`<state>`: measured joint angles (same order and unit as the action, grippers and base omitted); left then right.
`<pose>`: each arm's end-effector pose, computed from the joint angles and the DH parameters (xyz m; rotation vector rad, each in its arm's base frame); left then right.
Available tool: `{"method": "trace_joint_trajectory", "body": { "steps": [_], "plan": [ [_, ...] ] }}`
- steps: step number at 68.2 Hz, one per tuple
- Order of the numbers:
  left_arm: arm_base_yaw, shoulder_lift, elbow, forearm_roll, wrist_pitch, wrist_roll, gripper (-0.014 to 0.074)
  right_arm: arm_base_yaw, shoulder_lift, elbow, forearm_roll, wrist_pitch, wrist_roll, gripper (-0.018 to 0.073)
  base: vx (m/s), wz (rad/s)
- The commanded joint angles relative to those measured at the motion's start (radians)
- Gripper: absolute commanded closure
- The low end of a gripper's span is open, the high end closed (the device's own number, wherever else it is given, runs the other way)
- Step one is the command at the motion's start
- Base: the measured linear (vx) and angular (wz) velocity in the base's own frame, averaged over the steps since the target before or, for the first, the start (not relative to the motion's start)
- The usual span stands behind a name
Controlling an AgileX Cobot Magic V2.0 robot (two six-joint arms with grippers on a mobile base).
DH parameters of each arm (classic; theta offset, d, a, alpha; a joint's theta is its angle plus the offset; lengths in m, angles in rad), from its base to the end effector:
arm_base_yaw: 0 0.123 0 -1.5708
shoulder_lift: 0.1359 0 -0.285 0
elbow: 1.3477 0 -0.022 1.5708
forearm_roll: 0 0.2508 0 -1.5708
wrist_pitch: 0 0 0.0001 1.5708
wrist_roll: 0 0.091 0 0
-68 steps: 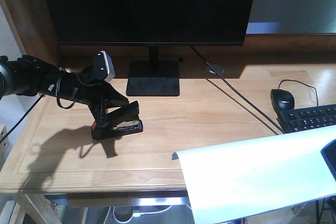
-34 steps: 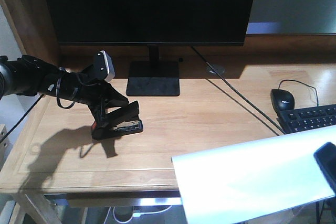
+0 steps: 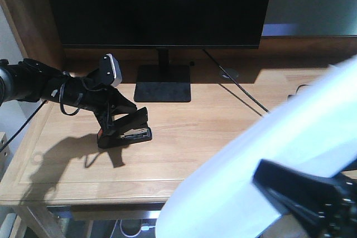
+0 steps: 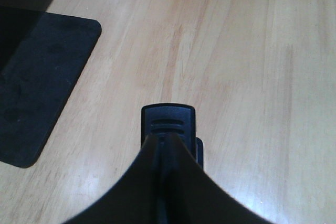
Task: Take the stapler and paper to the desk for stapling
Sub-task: 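Swing the right gripper with the white paper over the desk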
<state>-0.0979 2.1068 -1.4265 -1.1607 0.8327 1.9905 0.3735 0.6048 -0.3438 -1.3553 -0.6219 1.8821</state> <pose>0.4252 -0.1039 0.1677 1.4032 1.8134 -0.5171 0.0885 0.0902 0.2920 -0.3367 1.6946 1.1970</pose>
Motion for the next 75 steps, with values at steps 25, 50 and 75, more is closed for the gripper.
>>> {"method": "trace_joint_trajectory", "body": {
  "steps": [25,50,75],
  "plan": [
    [-0.010,-0.055,-0.027,-0.054,0.021,-0.010,0.0603,-0.004,0.364,-0.220,-0.443,-0.126,0.133,0.0561,0.00,0.00],
    [-0.010,-0.055,-0.027,-0.054,0.021,-0.010,0.0603,0.004,0.607,-0.308,-0.443,-0.232,0.008,0.0561,0.00,0.00],
    [-0.010,-0.055,-0.027,-0.054,0.021,-0.010,0.0603,0.125,0.820,-0.453,-0.443,-0.157,-0.033,0.0561,0.00,0.00]
  ]
}}
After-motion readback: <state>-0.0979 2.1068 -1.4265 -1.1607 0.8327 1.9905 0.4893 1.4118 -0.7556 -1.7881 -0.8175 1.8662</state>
